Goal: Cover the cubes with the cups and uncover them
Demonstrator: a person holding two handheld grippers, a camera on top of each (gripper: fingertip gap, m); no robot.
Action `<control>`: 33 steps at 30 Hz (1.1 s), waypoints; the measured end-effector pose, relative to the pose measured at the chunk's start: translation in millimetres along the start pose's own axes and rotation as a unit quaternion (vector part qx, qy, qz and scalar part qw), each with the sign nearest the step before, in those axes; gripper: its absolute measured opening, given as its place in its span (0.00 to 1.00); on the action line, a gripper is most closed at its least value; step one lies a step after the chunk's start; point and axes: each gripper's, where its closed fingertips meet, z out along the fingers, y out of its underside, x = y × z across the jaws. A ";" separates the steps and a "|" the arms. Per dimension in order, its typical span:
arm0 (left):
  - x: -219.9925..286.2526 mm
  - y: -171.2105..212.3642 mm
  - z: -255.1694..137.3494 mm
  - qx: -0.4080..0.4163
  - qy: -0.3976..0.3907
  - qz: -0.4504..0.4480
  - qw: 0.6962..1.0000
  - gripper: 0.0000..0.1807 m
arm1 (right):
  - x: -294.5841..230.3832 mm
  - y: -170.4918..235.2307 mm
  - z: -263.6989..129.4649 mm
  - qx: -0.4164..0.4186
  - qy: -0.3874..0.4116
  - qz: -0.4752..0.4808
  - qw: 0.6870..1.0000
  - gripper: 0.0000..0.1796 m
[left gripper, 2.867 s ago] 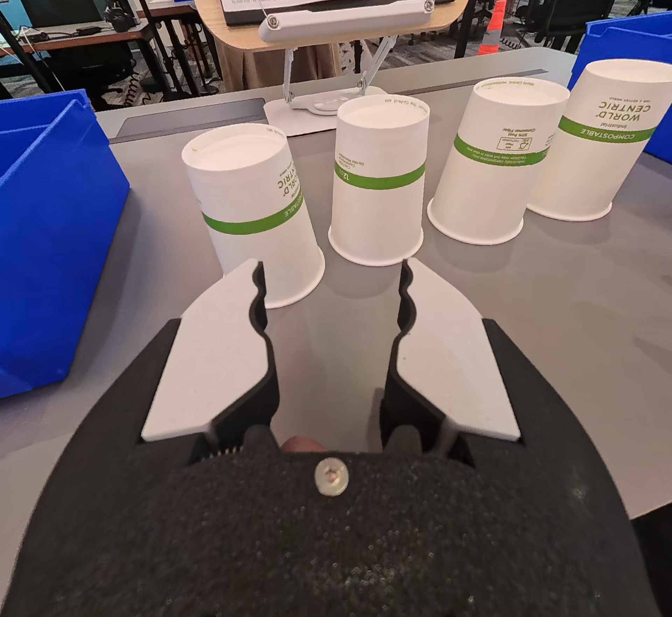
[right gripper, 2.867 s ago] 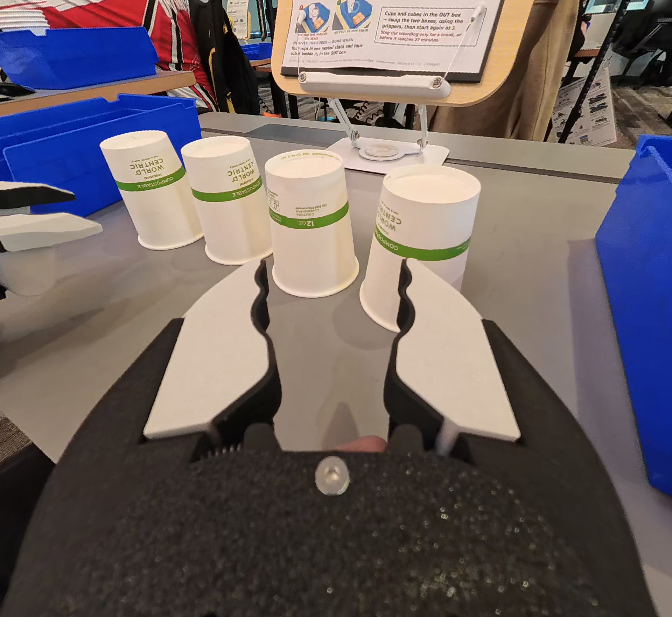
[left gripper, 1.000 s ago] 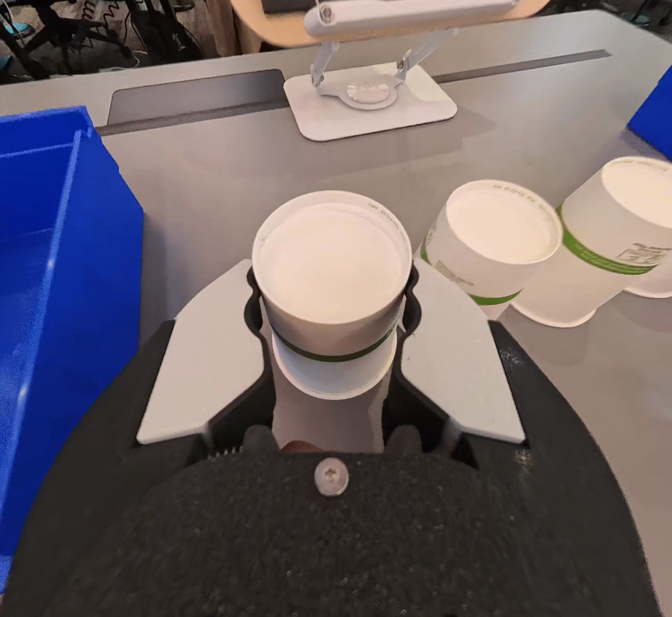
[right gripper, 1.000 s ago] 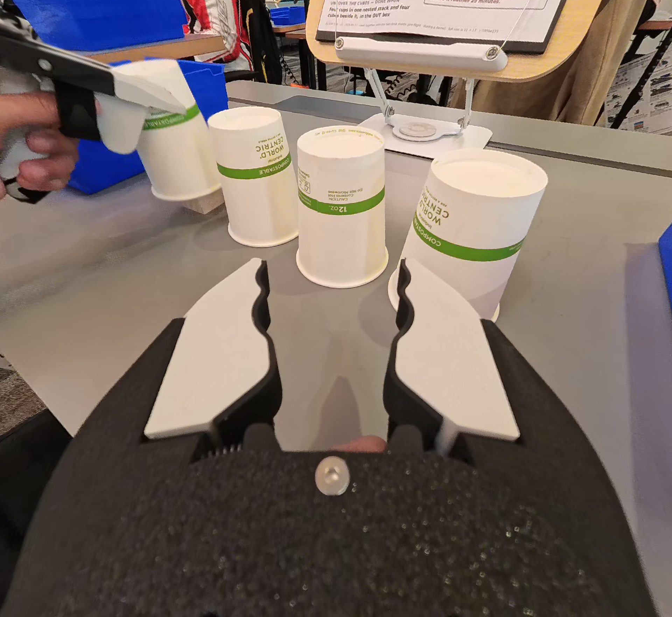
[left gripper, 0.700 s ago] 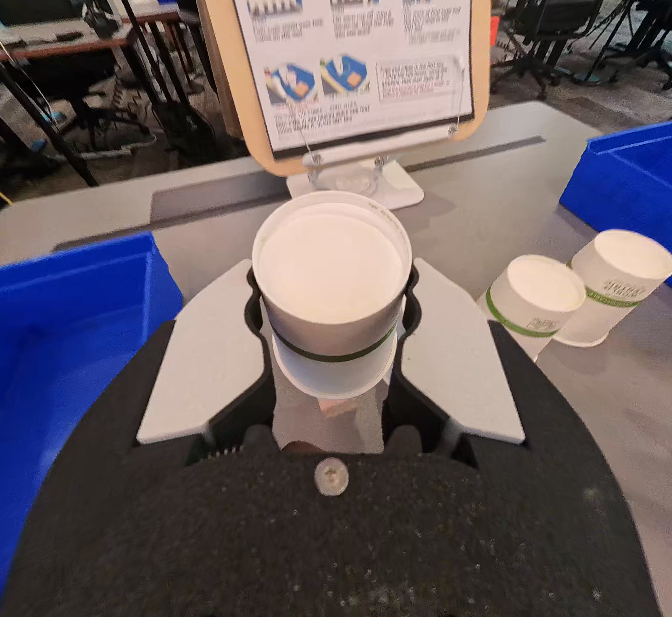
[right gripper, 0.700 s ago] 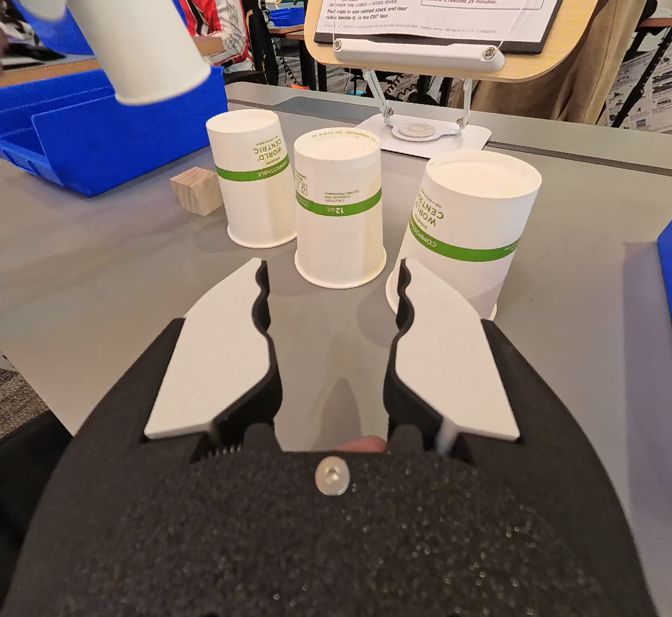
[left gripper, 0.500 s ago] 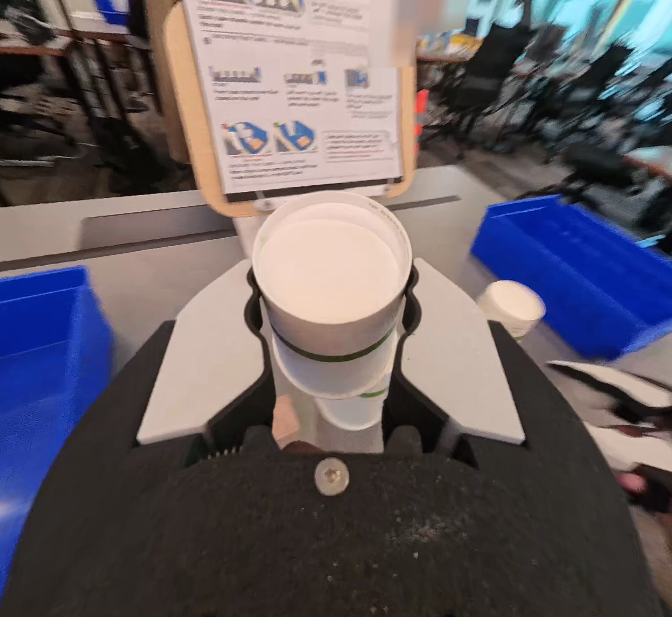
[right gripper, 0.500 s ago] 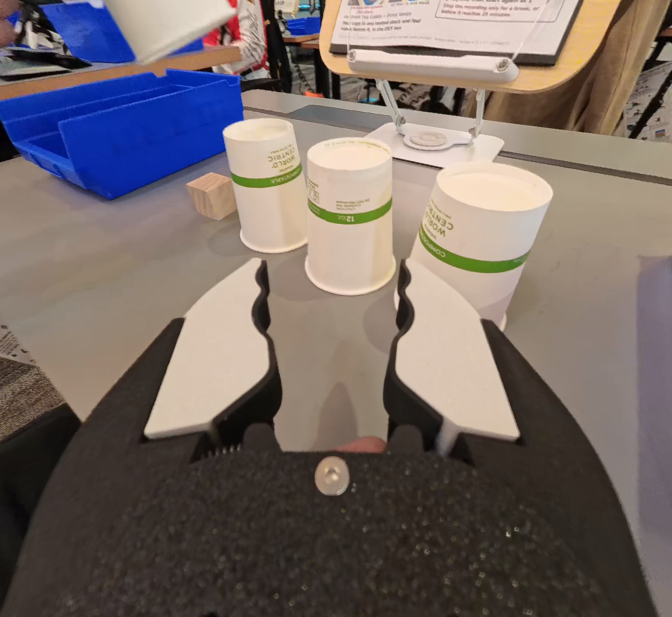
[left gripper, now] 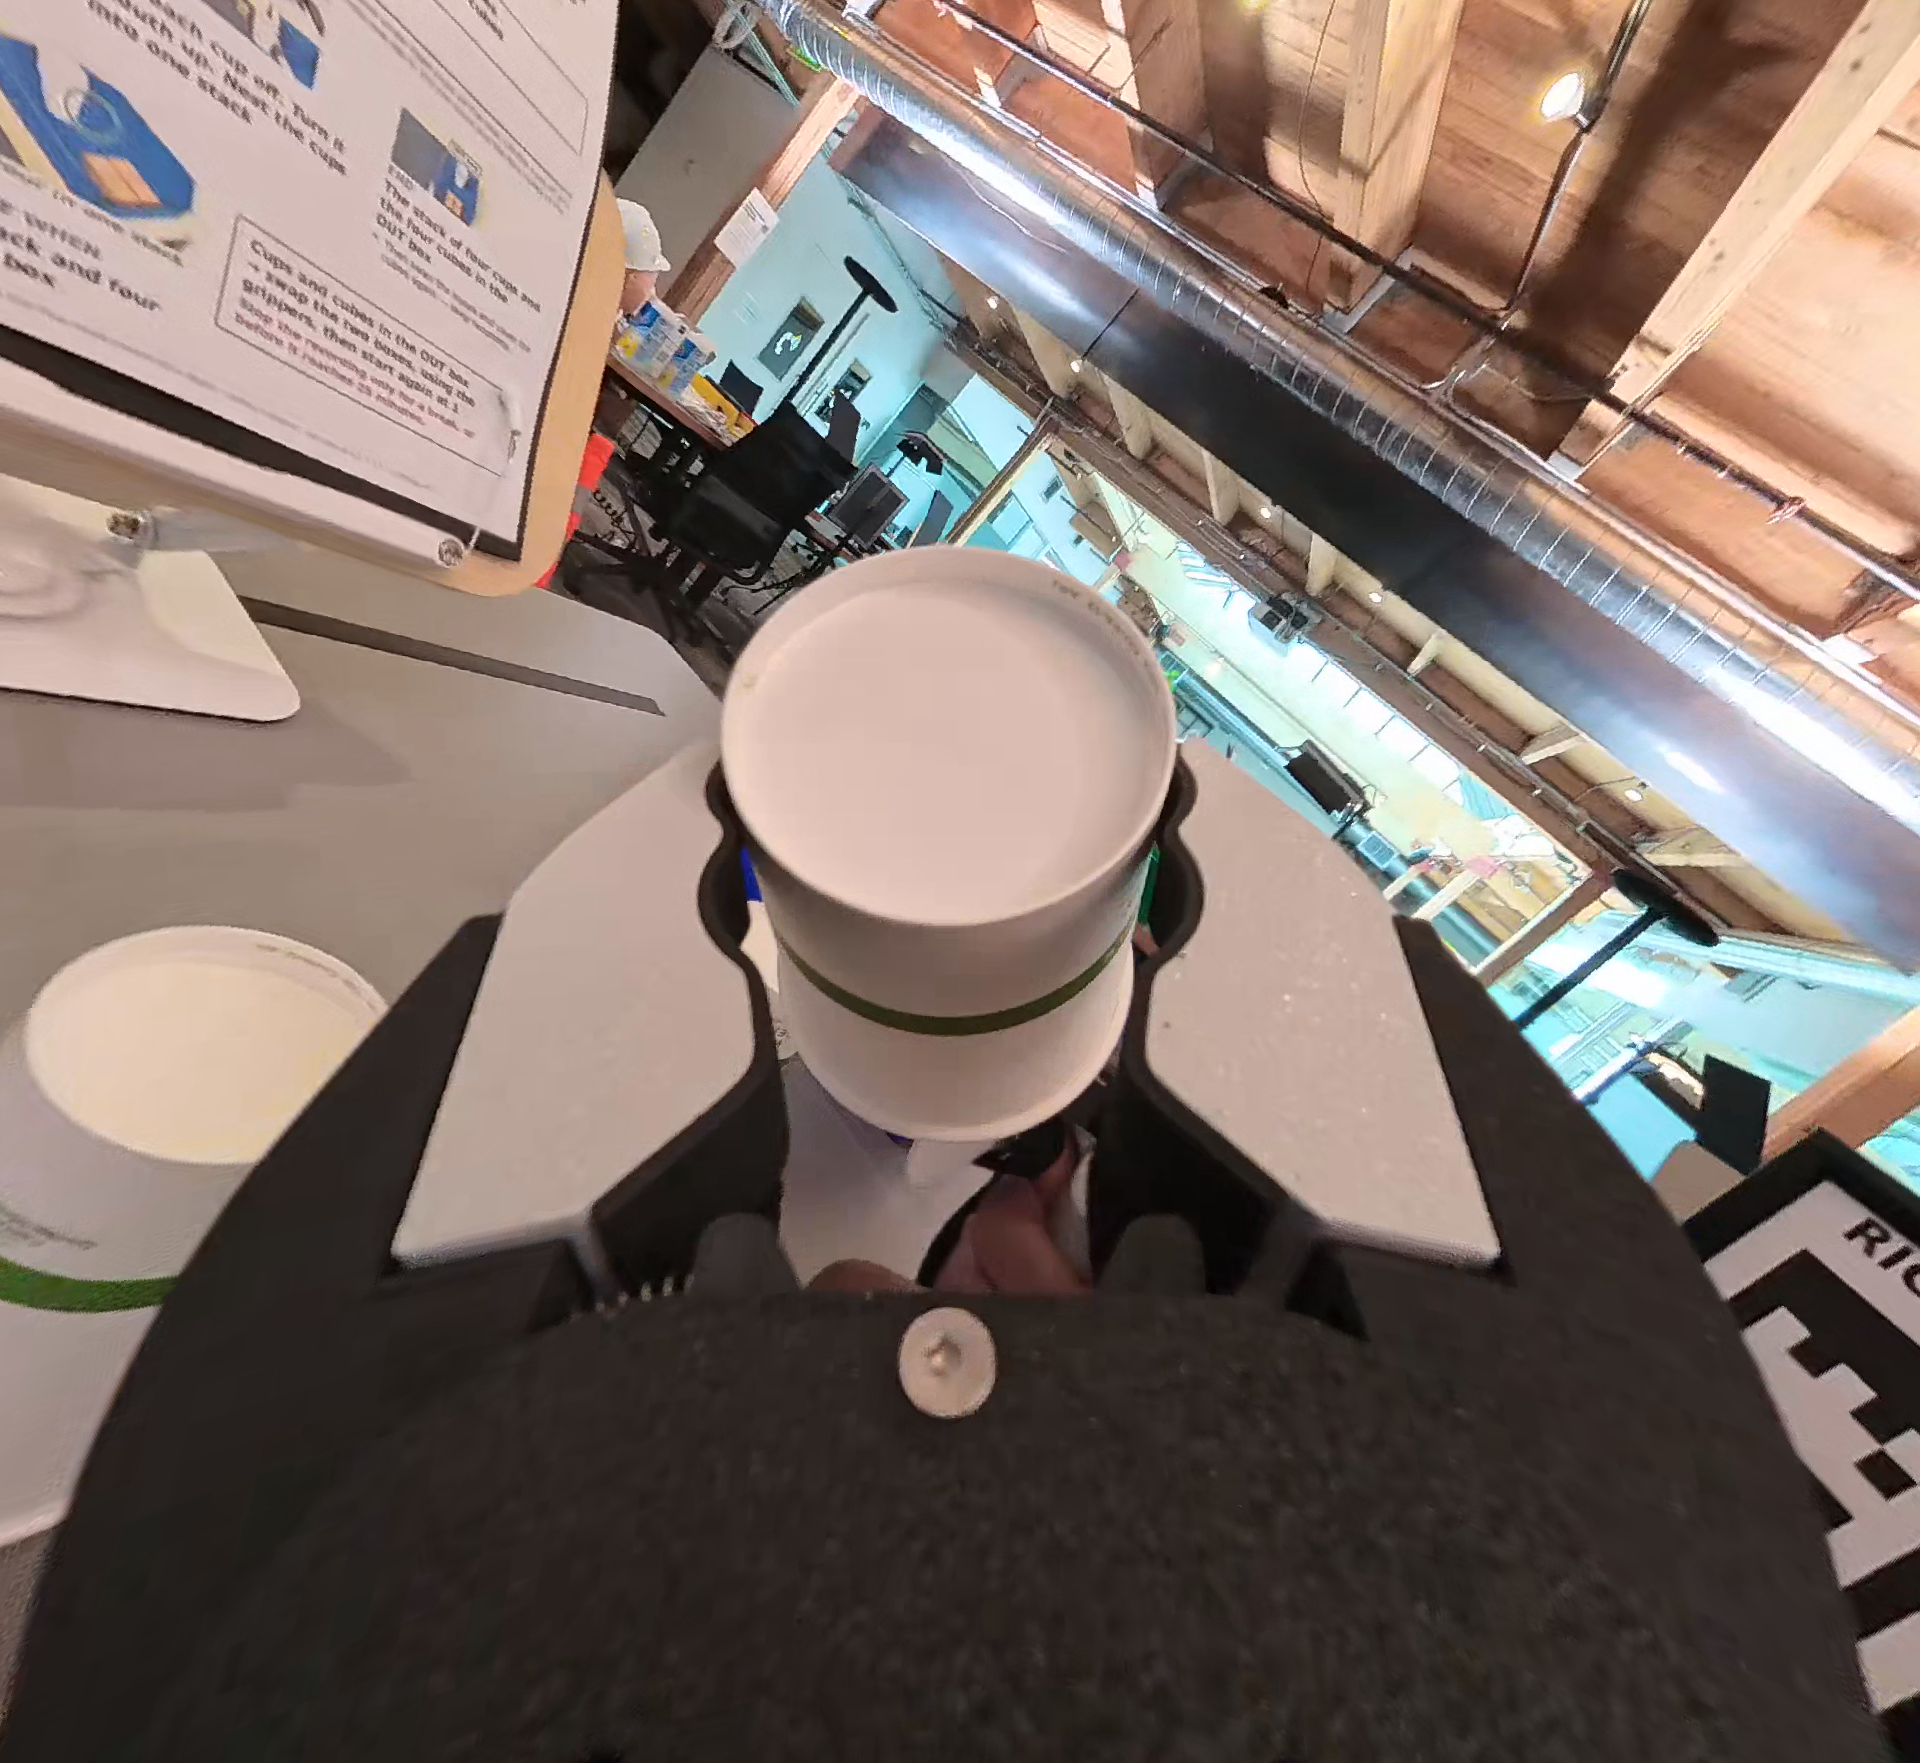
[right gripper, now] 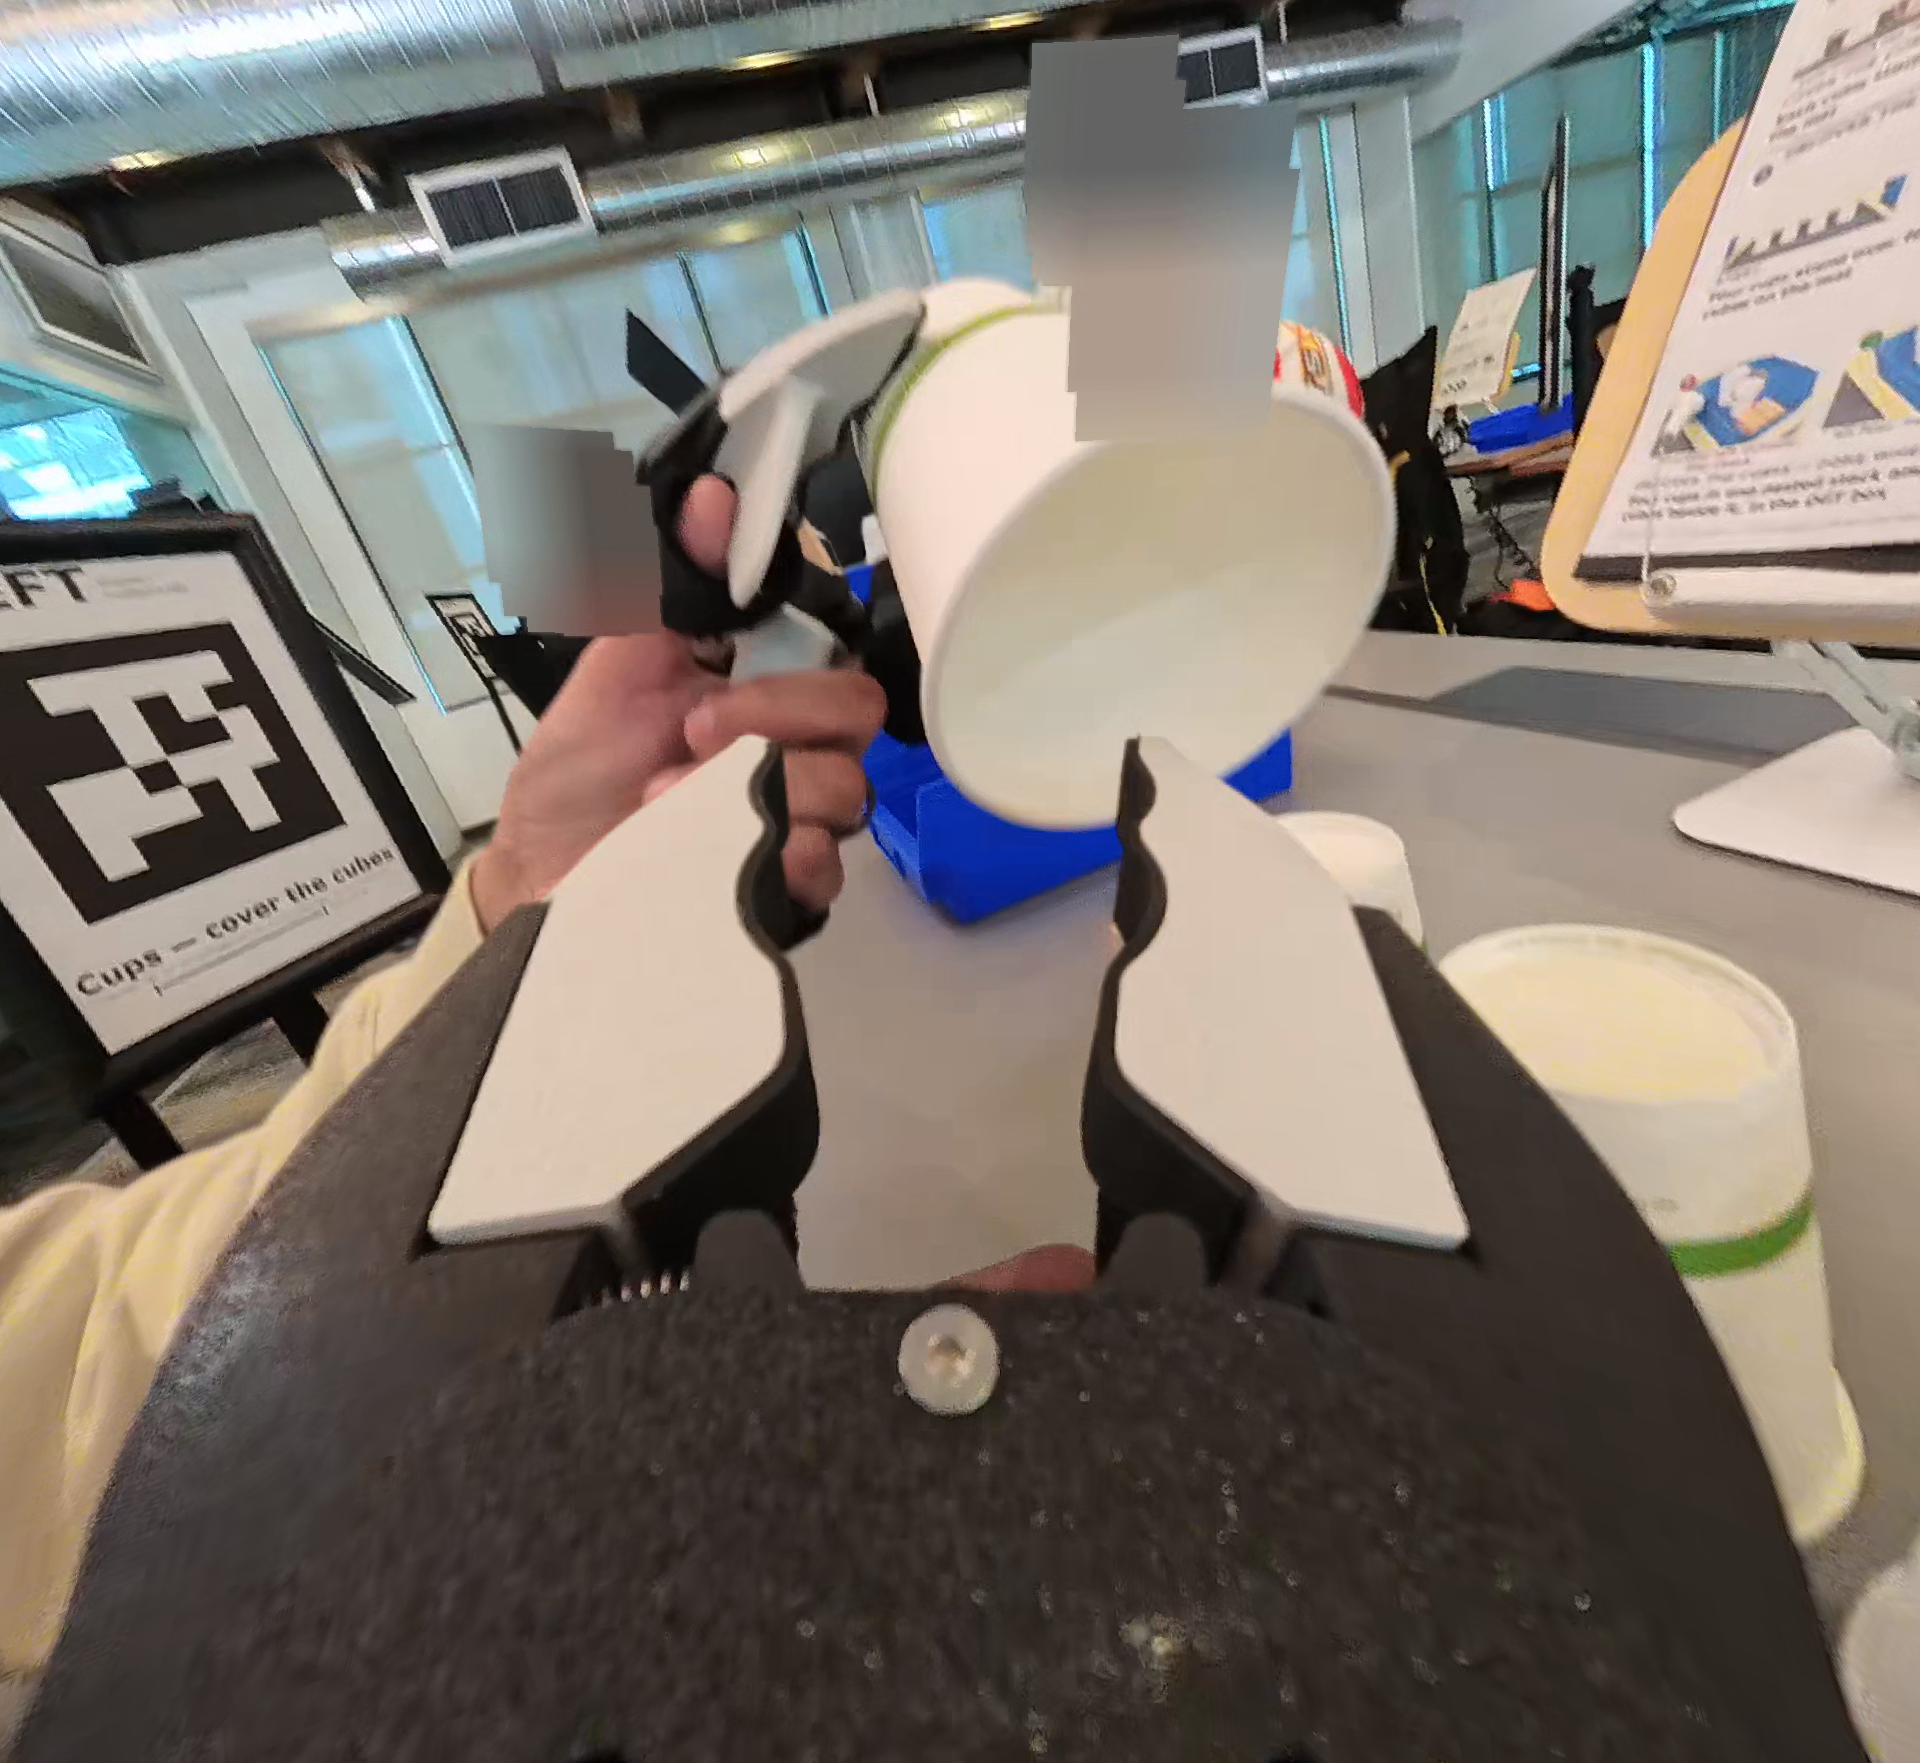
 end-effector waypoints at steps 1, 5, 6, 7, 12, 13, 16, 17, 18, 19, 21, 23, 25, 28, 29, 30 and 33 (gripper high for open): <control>-1.6 2.9 1.8 0.000 0.000 -0.007 1.000 0.42 | -0.9 -4.4 1.9 0.012 -0.006 0.003 1.000 0.33; -6.7 15.0 8.3 -0.009 0.006 -0.036 0.999 0.42 | 1.4 -8.1 5.8 0.031 -0.017 0.014 0.999 0.25; -8.2 17.8 9.5 -0.014 0.005 -0.035 0.999 0.42 | 2.2 -9.2 4.8 0.039 -0.019 0.014 0.999 0.21; -10.1 20.2 10.2 -0.019 0.002 -0.034 0.999 0.42 | 2.9 -10.0 3.6 0.047 -0.020 0.014 0.999 0.17; -15.1 25.4 11.8 -0.032 -0.002 -0.035 0.999 0.42 | 4.9 -4.8 2.1 0.043 -0.030 0.021 0.998 0.04; -15.8 26.0 12.0 -0.034 -0.003 -0.033 0.999 0.42 | 6.0 -4.3 1.8 0.043 -0.028 0.022 0.998 0.04; -16.1 28.9 10.0 -0.058 -0.003 -0.018 0.998 0.42 | 8.0 -2.6 0.0 0.031 -0.026 0.025 0.999 0.01; -17.2 29.0 7.6 -0.068 -0.006 -0.007 0.998 0.42 | 9.9 -1.9 -1.0 0.025 -0.018 0.020 0.999 0.01; -19.5 27.5 4.0 -0.075 -0.012 0.004 0.997 0.44 | 11.1 -1.0 -2.0 0.018 -0.013 0.015 1.000 0.01; -22.1 25.8 -0.7 -0.082 -0.019 0.017 0.996 0.45 | 11.6 -0.5 -3.2 0.010 -0.009 0.011 1.000 0.01; -29.0 23.2 -12.0 -0.100 -0.034 0.042 0.994 0.45 | 13.9 -0.8 -6.2 -0.003 0.002 0.007 1.000 0.01; -34.8 22.9 -23.7 -0.116 -0.044 0.063 0.990 0.45 | 19.2 -2.0 -9.3 -0.017 0.022 -0.004 1.000 0.01; -43.4 31.1 -36.8 -0.150 -0.063 0.108 0.981 0.45 | 23.2 -6.2 -14.5 -0.043 0.039 -0.024 0.998 0.01; -63.0 48.3 -61.4 -0.210 -0.115 0.217 0.946 0.43 | 26.8 -16.3 -26.2 -0.106 0.062 -0.066 0.990 0.01; -71.0 51.7 -68.6 -0.225 -0.140 0.251 0.931 0.43 | 29.5 -19.2 -31.4 -0.137 0.076 -0.090 0.984 0.01; -76.8 55.1 -74.9 -0.242 -0.159 0.280 0.915 0.43 | 32.6 -21.8 -37.7 -0.173 0.091 -0.116 0.974 0.01; -87.9 51.9 -90.1 -0.252 -0.213 0.337 0.882 0.41 | 39.5 -33.6 -60.7 -0.271 0.125 -0.181 0.937 0.01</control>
